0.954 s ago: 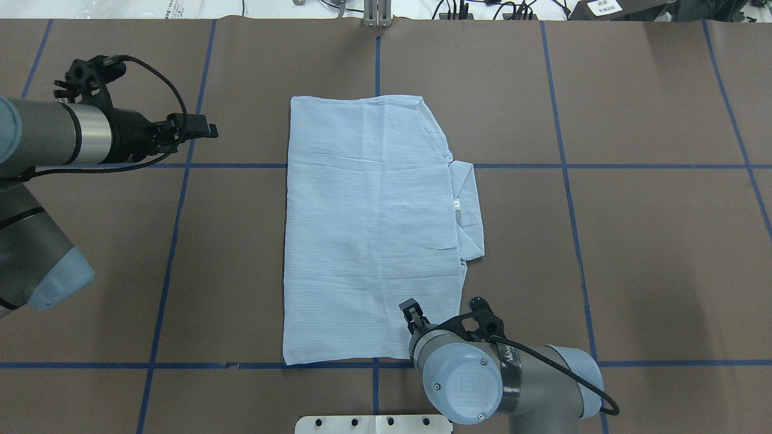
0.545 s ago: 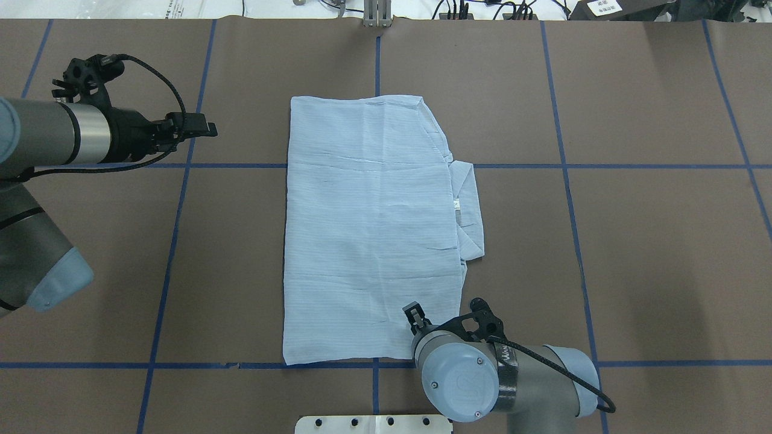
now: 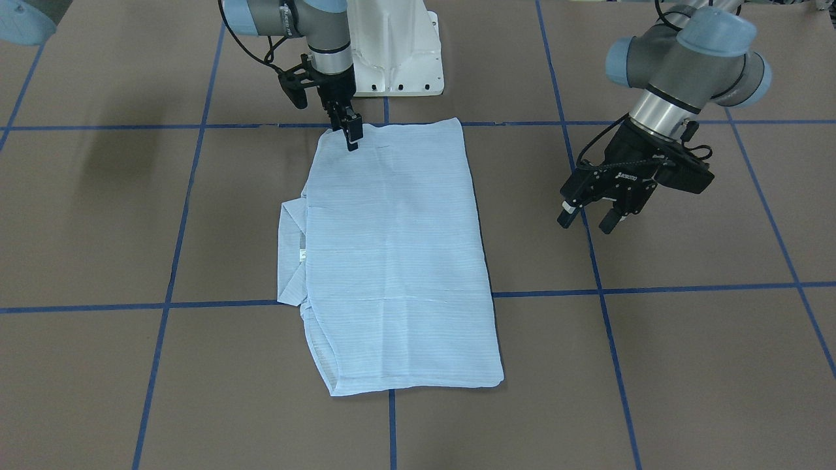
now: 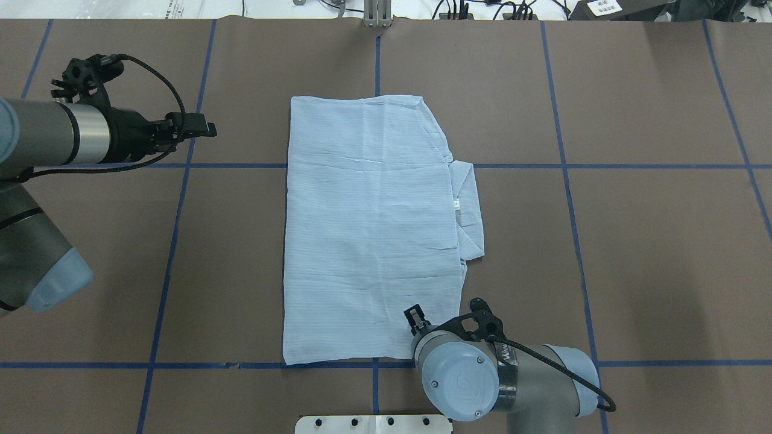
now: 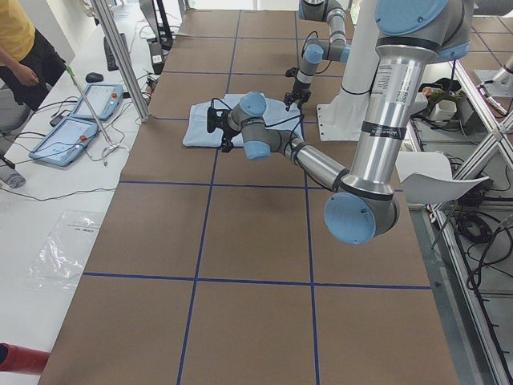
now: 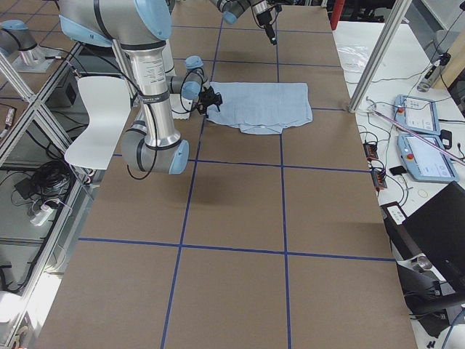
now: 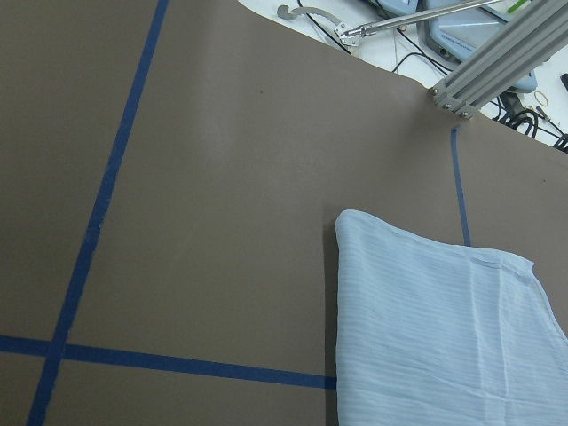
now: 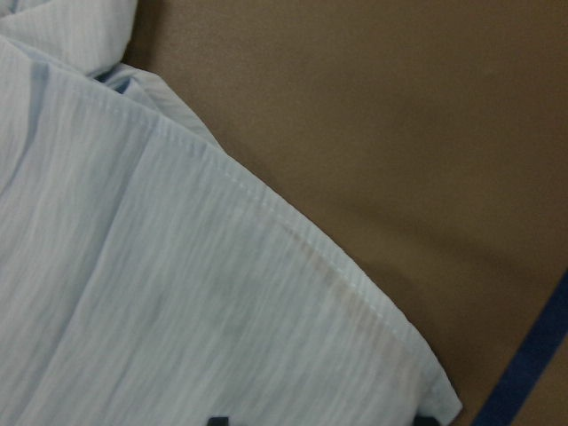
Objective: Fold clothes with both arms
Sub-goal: 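Move the left gripper to the other shirt corner nearest the robot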
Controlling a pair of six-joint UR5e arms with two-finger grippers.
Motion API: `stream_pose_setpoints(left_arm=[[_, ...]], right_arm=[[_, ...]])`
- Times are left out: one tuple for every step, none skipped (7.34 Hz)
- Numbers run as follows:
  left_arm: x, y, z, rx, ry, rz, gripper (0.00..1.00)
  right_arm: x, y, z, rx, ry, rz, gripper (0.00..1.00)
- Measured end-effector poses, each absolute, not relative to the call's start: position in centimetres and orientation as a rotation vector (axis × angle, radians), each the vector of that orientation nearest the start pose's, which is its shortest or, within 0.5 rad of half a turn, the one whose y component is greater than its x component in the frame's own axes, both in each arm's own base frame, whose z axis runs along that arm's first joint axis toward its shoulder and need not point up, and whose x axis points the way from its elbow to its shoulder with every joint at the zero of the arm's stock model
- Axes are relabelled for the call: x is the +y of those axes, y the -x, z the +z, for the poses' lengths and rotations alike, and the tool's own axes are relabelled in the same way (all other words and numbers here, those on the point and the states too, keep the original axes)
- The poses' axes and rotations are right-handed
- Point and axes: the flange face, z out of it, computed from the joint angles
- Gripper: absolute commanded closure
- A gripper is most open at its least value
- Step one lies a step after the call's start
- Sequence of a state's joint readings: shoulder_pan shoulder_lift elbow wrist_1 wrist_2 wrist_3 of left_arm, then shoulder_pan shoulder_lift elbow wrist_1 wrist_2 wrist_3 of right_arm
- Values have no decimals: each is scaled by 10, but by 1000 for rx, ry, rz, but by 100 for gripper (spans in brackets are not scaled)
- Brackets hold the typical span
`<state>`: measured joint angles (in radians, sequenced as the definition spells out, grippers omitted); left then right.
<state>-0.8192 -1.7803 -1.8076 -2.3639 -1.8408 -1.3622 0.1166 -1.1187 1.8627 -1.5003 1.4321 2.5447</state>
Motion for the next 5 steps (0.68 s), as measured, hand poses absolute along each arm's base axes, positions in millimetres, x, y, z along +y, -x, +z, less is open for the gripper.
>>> stream_pose_setpoints(left_arm=[[-484,-307,347,1192,-402,-362,0],[-484,-306,348,1192,-401,-363,0],[-483,-306,348,1192,-401,-363,0],[-483,-306,348,1193,-401,-365,0],[-483,-305,347,1194,-401,-366,0]], right_arm=[[-217,593,274,-838,231,1076,100],[-217,592,272,-841,232,1072,100],[-217,591,270,-846,233,1070,100],[-217,589,268,-848,233,1069,100],[-216,588,267,-849,233,1069,100]])
